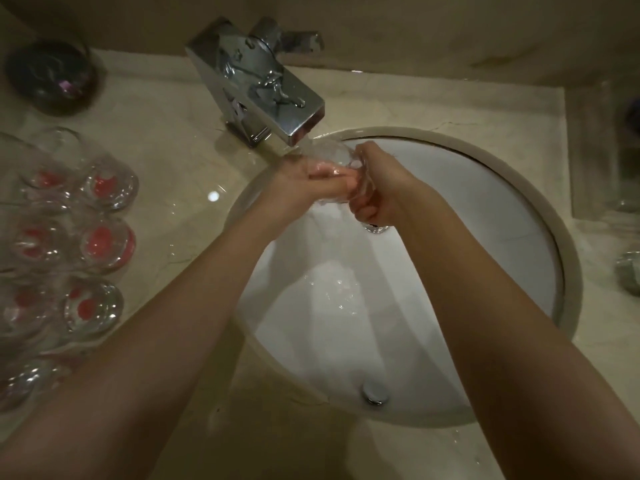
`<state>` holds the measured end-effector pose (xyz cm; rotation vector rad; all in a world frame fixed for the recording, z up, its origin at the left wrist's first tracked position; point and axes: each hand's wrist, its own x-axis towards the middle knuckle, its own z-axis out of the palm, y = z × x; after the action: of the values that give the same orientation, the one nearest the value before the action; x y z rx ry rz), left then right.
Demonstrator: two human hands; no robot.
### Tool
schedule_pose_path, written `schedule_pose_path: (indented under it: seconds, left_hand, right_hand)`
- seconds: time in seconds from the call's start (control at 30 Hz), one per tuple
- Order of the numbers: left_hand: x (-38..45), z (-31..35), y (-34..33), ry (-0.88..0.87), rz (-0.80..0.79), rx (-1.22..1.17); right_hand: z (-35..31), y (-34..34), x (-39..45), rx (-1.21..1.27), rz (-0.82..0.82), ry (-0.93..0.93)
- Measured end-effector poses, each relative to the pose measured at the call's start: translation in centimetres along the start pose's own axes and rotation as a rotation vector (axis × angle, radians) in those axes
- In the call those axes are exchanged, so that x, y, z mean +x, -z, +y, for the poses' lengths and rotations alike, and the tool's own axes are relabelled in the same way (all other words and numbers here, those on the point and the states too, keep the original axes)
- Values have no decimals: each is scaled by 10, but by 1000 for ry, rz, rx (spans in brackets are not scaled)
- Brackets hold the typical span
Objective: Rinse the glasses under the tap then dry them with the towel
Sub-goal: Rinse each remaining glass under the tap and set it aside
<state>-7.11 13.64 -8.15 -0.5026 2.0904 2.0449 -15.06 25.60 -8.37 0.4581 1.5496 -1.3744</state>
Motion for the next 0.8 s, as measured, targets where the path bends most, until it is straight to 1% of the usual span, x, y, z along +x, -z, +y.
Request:
schedule_pose_path:
  seconds: [0.07, 0.17, 0.23, 0.3, 0.33, 0.37, 0.43, 0.5, 0.53, 0.57, 0.6, 0.67, 0.8]
  left_hand:
    - [1, 3, 5, 26, -26, -50]
    - [4, 0, 10, 166, 48, -153]
    - [4, -2, 8, 239, 47, -233]
    - [1, -4, 7, 275, 55, -277]
    - [-1, -5, 7, 260, 61, -271]
    - [-3, -5, 5, 217, 69, -245]
    - [-11, -4, -1, 125, 85, -146]
    - [-17, 0, -6, 60, 115, -44]
    - [-18, -2, -7, 40, 116, -34]
    - [-20, -2, -8, 26, 119, -35]
    - [-21, -2, -7, 20, 122, -40]
    - [-20, -1, -6, 57, 138, -60]
    - [-5, -6, 5, 235, 139, -267]
  right_hand:
    - [1, -9, 5, -28, 61, 156]
    - [12, -19, 9, -185, 170, 390]
    - [22, -18, 6, -234, 184, 524]
    - [29, -13, 1, -274, 166, 586]
    - [31, -12, 0, -278, 162, 566]
    - [31, -11, 2, -268, 163, 508]
    - [23, -8, 3, -195, 147, 270]
    - [13, -2, 4, -107, 66, 17]
    - [9, 1, 2, -109, 21, -60]
    - [6, 3, 2, -137, -13, -97]
    - [3, 4, 1, -167, -39, -104]
    - [3, 2, -1, -203, -57, -34]
    - [14, -8, 0, -437, 76, 367]
